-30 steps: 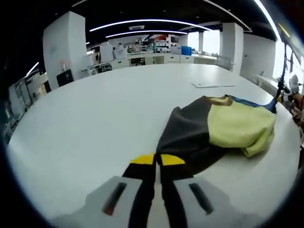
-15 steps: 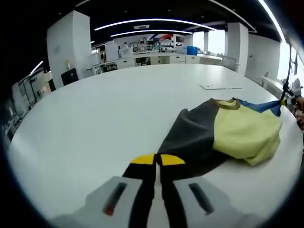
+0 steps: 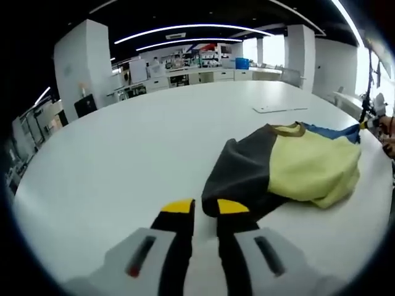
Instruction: Fold the garment on the visible template until the final outline fits inside the template.
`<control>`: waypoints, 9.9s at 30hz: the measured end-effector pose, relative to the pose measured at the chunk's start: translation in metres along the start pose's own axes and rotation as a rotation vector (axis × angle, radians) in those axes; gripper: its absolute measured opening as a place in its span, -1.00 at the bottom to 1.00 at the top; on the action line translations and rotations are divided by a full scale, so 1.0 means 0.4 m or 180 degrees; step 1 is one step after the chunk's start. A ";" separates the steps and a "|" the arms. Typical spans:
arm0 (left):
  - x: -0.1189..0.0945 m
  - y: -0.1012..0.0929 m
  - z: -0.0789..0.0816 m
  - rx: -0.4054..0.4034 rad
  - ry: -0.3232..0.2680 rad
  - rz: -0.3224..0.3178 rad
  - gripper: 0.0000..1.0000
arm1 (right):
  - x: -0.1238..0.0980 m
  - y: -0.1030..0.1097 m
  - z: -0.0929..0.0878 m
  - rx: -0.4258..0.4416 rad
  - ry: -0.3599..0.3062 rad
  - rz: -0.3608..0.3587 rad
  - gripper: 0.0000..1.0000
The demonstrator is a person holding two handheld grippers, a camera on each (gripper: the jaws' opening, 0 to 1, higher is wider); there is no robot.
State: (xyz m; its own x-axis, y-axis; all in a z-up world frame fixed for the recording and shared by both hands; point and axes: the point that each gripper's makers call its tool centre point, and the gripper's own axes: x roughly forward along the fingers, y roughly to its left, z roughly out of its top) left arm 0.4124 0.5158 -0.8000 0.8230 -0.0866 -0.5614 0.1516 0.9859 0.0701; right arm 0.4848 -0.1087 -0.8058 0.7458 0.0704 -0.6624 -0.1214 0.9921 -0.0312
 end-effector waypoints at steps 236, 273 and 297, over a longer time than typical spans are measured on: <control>0.053 -0.488 0.048 0.0111 -0.0361 -0.1496 -0.26 | -0.082 0.654 -0.107 -0.1124 -0.0080 0.2122 -0.70; 0.068 -0.468 0.060 0.0416 -0.0249 -0.1180 -1.00 | -0.086 0.661 -0.111 -0.1117 -0.0118 0.2000 -1.00; -0.122 -0.504 0.032 0.0232 -0.0136 -0.1337 -1.00 | -0.249 0.645 -0.123 -0.1112 -0.0183 0.2076 -1.00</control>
State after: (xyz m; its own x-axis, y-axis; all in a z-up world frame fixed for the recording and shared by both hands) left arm 0.3488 0.3193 -0.7761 0.7032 -0.4859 -0.5191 0.5155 0.8512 -0.0985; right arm 0.3470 0.1352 -0.7846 0.4830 0.6491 -0.5877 -0.7456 0.6568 0.1127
